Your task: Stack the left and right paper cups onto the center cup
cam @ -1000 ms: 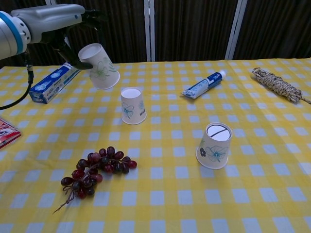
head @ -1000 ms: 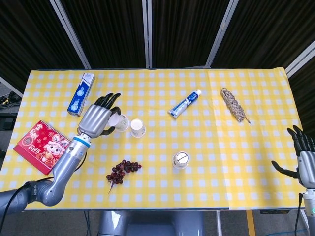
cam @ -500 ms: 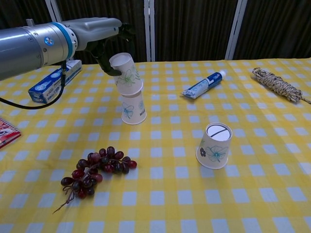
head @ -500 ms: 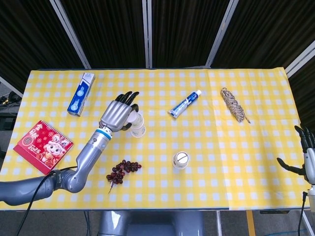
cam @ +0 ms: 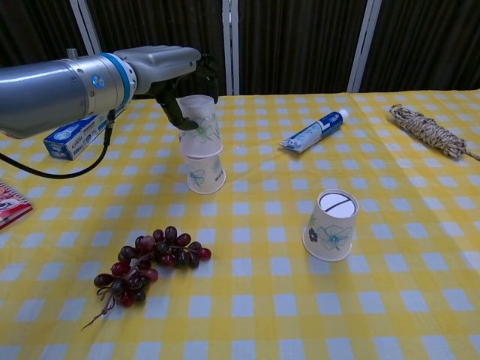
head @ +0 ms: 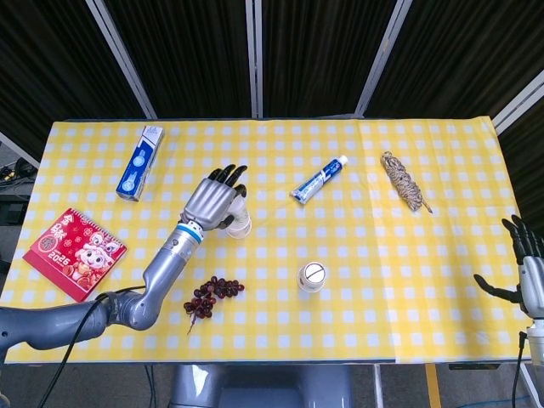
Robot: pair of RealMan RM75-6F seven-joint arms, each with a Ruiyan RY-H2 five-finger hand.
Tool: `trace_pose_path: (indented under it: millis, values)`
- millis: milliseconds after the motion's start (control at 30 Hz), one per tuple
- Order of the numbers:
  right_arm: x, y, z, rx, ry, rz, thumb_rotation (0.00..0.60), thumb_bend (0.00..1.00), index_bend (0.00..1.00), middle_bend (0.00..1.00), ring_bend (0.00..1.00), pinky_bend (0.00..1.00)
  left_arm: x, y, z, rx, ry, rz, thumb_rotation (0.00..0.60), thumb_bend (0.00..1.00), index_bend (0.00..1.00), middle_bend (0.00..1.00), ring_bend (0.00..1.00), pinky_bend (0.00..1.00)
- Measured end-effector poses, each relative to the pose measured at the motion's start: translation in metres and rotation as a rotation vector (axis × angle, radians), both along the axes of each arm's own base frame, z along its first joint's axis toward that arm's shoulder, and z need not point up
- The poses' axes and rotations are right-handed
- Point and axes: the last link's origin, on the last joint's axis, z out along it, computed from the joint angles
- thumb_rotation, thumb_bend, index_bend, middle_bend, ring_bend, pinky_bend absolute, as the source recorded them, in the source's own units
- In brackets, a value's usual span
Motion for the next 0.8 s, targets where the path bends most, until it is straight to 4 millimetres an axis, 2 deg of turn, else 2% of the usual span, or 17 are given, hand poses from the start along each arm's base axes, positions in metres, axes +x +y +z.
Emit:
trace_pose_path:
  millis: [400, 633, 733, 800]
  values:
    - [0.001, 0.0, -0.001, -0.001, 0.004, -0.001, 0.6, 0.07, 0.06, 0.0, 0.0, 0.0, 0.006, -0.004, 0.015, 0.02, -0.032, -0.042, 0.6, 0.32, 0.36, 0.0, 0.02, 0.13]
    - [0.001, 0.001, 0.0, -0.005, 0.001, 0.0, 0.6, 0.07, 0.05, 0.0, 0.0, 0.0, 0.001, -0.004, 0.012, 0.014, -0.009, -0.031, 0.6, 0.32, 0.35, 0.0, 0.01, 0.13]
    - [0.001, 0.001, 0.001, -0.007, 0.0, 0.0, 0.6, 0.07, 0.05, 0.0, 0.0, 0.0, 0.001, -0.003, 0.01, 0.011, -0.006, -0.029, 0.6, 0.31, 0.33, 0.0, 0.0, 0.1]
    - [0.001, 0.001, 0.001, -0.007, 0.0, 0.001, 0.6, 0.07, 0.05, 0.0, 0.0, 0.0, 0.0, -0.003, 0.008, 0.01, -0.004, -0.028, 0.6, 0.26, 0.27, 0.0, 0.0, 0.05]
